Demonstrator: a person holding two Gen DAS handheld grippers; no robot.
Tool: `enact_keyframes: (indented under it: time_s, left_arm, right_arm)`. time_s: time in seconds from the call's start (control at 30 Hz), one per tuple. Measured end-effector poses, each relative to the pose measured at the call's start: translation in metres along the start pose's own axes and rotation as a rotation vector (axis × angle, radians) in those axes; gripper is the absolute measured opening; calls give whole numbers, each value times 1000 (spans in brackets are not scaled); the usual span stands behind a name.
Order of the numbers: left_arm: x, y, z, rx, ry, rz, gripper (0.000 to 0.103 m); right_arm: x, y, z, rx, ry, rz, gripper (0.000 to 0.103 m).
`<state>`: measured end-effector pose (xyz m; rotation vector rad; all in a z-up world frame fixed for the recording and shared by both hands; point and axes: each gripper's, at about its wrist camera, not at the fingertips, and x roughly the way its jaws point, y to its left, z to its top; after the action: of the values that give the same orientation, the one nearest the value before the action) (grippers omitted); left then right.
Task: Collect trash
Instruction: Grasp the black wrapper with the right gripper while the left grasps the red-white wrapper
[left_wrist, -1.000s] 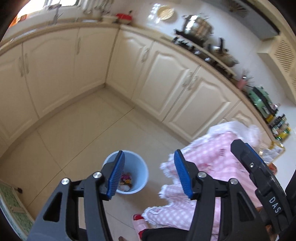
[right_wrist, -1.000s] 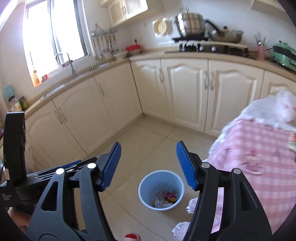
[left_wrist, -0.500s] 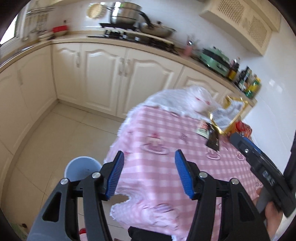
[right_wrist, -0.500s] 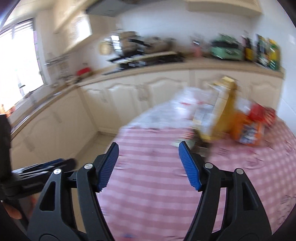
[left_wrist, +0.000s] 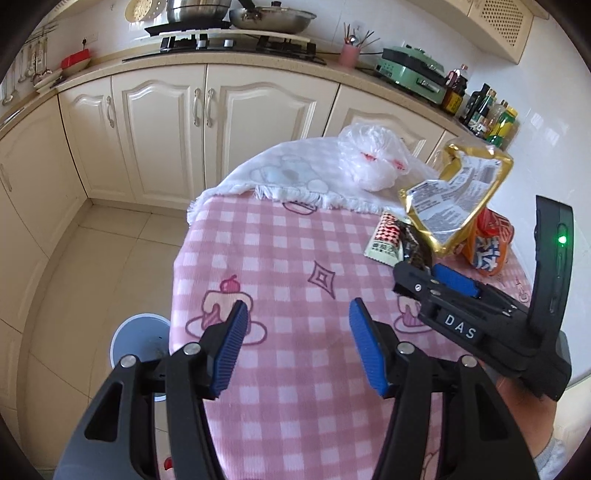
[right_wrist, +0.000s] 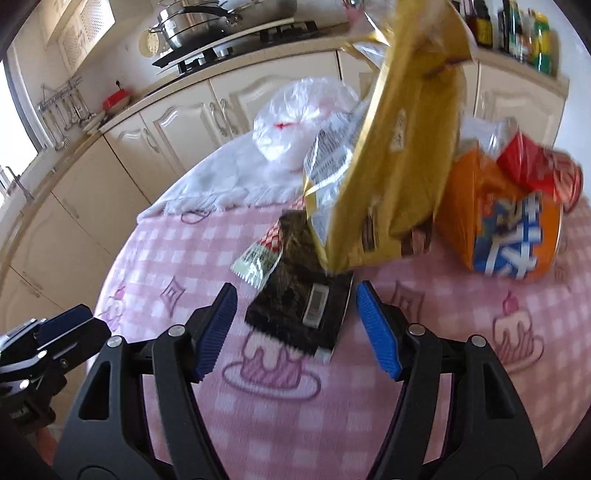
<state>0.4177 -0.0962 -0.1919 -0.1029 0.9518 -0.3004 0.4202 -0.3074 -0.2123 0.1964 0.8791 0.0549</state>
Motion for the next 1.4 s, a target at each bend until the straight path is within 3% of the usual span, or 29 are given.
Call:
enact_keyframes:
  time_s: [0.03,0.1,0.2,0.47,0.6,0.93,1.0,1.03,1.07,1.2,1.4]
  left_arm:
    - [2,1,2,-4,4,-3,56]
    - [8,-1,5,-10,11,-10,56]
    - [18,-11,10,6,19,-33,56]
    - [56,-57,27,112,35,-75,56]
    - [75,-78,36,199,41,-30,56]
    - [103,-108,51,304,32,48,56]
    - [105,-110,52,310,22,52,49]
    - [103,-109,52,314,17,52,30]
    - [102,-108,51,314,20,50,25]
    - [94,-98,47,276,31,14,14]
    - [72,-70,30,166,63,-78,12]
  right_arm:
    - [0,-2,0,-7,2,7,48]
    - [-3,-6,-1,-15,8,11,30]
    - [-12,-23,-8,26,5,41,25]
    - [-23,-50,-18,112,-21,93,23]
    - [-25,-58,-18,148,-23,121,23]
    - [-28,-68,-22,188,-28,147,22]
    - [-27,-69,-21,197,-28,155,22]
    - [-26,-69,-20,194,-28,152,22]
    - [-26,-68,-20,192,-28,149,22]
    - [-27,-66,-20,187,-28,141,22]
    - [-30,-59,-19,163,-38,123,22]
